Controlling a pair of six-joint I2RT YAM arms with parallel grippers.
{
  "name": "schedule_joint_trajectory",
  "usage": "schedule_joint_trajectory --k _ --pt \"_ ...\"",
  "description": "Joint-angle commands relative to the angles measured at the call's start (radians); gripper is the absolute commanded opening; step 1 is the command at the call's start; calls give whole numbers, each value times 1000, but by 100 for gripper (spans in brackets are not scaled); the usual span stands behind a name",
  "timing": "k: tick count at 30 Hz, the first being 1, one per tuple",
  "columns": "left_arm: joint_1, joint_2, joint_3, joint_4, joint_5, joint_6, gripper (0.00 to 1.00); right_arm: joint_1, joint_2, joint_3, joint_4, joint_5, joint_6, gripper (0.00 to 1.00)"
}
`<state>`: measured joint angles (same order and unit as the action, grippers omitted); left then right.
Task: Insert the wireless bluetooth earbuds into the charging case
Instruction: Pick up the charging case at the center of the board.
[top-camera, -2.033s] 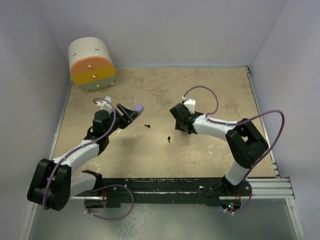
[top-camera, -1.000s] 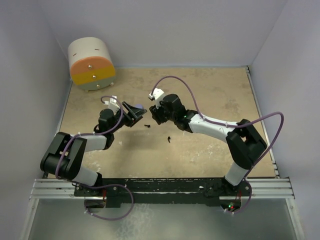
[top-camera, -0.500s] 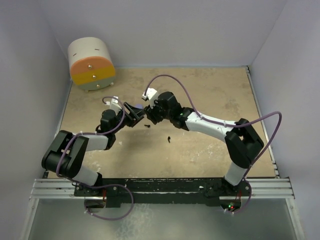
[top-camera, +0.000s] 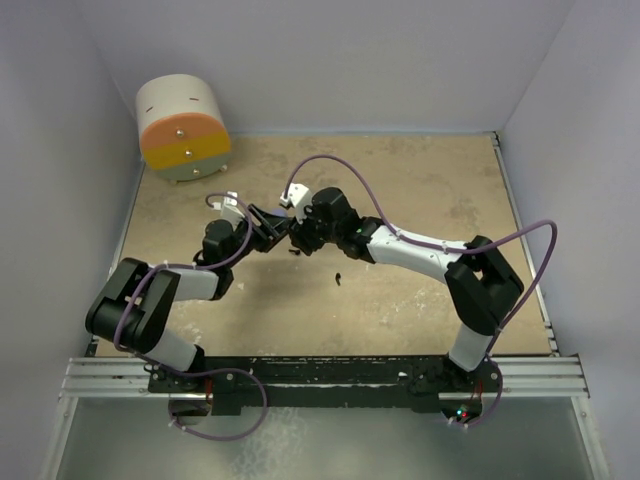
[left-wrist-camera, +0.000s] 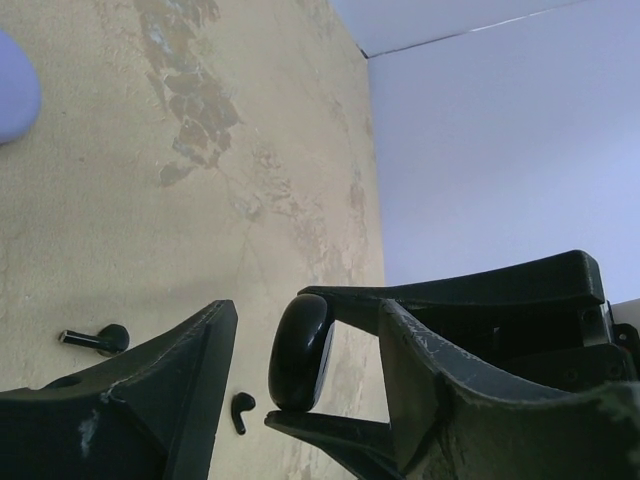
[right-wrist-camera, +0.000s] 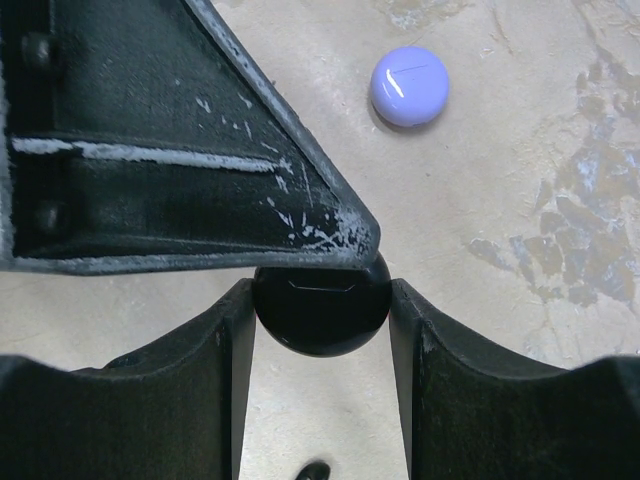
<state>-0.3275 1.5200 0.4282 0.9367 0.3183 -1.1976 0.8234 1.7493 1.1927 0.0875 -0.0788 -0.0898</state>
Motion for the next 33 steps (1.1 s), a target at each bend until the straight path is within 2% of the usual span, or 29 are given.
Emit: schedule_joint_trajectory --k 1,8,16,28,33 --pt "-17 13 14 94 -1 -22 57 5 -10 34 8 -32 -24 0" --pt "-25 16 9 109 -5 -26 52 5 -8 40 4 -39 -30 0" --pt "-28 17 -2 127 -1 -32 42 5 -4 47 3 -47 -32 0" --pt "-28 15 -27 158 -1 -47 40 6 1 61 12 -94 -18 0" --pt "-27 7 -35 163 -6 -49 26 5 7 65 8 -101 -14 0"
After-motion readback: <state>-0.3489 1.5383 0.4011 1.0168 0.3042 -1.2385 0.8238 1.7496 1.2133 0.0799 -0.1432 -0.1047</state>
